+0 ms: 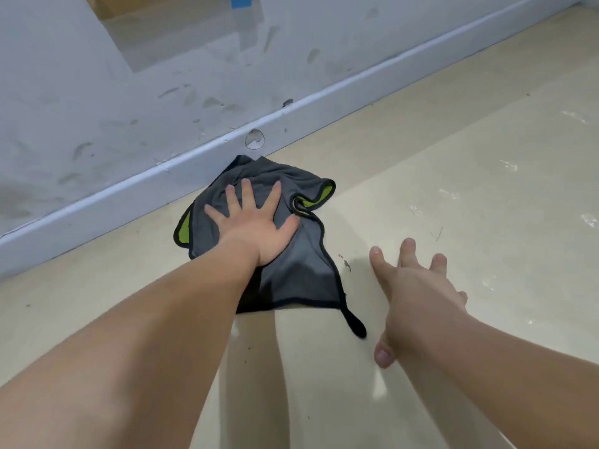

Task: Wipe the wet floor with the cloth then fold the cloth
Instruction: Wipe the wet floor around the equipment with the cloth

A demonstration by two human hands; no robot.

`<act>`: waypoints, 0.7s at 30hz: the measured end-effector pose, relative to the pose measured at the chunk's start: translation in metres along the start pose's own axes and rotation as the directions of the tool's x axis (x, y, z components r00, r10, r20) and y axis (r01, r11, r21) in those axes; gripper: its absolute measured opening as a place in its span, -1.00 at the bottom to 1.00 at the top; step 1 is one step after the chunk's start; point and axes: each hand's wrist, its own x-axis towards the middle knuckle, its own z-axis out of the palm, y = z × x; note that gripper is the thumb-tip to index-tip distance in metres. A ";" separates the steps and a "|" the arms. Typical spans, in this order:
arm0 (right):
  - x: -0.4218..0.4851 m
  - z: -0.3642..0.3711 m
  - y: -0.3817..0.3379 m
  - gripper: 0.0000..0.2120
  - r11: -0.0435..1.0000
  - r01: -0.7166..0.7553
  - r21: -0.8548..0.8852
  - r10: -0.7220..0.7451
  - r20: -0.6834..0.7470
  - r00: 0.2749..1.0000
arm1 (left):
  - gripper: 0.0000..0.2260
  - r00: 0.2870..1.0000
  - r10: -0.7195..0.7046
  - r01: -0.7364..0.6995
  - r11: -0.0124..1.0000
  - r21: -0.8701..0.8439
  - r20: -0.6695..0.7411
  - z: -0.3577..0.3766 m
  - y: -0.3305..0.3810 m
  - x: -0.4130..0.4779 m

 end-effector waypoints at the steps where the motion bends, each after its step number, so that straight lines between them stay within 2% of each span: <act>1: 0.000 -0.001 0.000 0.55 1.000 0.000 0.003 0.000 0.007 1.000 | -0.27 1.000 -0.014 0.014 1.000 -0.003 0.022 -0.003 0.013 0.007; 3: 0.000 0.000 0.002 0.55 1.000 0.001 0.005 -0.001 0.011 1.000 | -0.29 0.999 0.032 -0.032 0.999 0.001 0.044 -0.005 0.050 0.014; 5: -0.001 0.001 0.005 0.52 1.000 0.003 0.002 -0.003 0.017 1.000 | -0.31 0.982 0.184 -0.185 0.982 0.025 0.034 -0.001 0.092 0.008; 8: -0.003 0.000 0.006 0.34 1.000 0.008 -0.003 -0.008 0.024 1.000 | -0.43 0.863 0.499 -0.503 0.863 0.047 0.076 0.007 0.134 -0.008; 10: -0.005 -0.001 0.005 0.24 1.000 0.011 -0.011 -0.010 0.019 1.000 | -0.47 0.806 0.587 -0.589 0.808 0.011 0.077 0.006 0.129 -0.011; 11: -0.004 -0.001 0.004 0.23 1.000 0.017 -0.010 -0.017 0.011 1.000 | -0.47 0.815 0.578 -0.579 0.816 0.002 0.052 0.005 0.117 -0.012; 13: -0.002 0.001 0.005 0.28 0.999 0.035 -0.008 -0.035 -0.014 0.999 | -0.43 0.883 0.469 -0.469 0.883 0.002 -0.035 0.011 0.083 -0.017; 15: 0.000 0.004 0.005 0.43 0.999 0.043 -0.028 -0.044 -0.032 0.999 | -0.36 0.959 0.258 -0.265 0.963 -0.044 -0.115 0.022 0.052 -0.033; 17: 0.000 0.006 0.005 0.50 0.998 0.027 -0.051 -0.030 -0.042 0.999 | -0.34 0.990 0.098 -0.109 0.988 -0.109 -0.101 0.034 0.039 -0.059; 21: 0.002 0.005 0.001 0.48 0.999 0.010 -0.052 -0.012 -0.037 0.999 | -0.36 0.990 0.107 -0.117 0.987 -0.107 -0.093 0.054 0.038 -0.132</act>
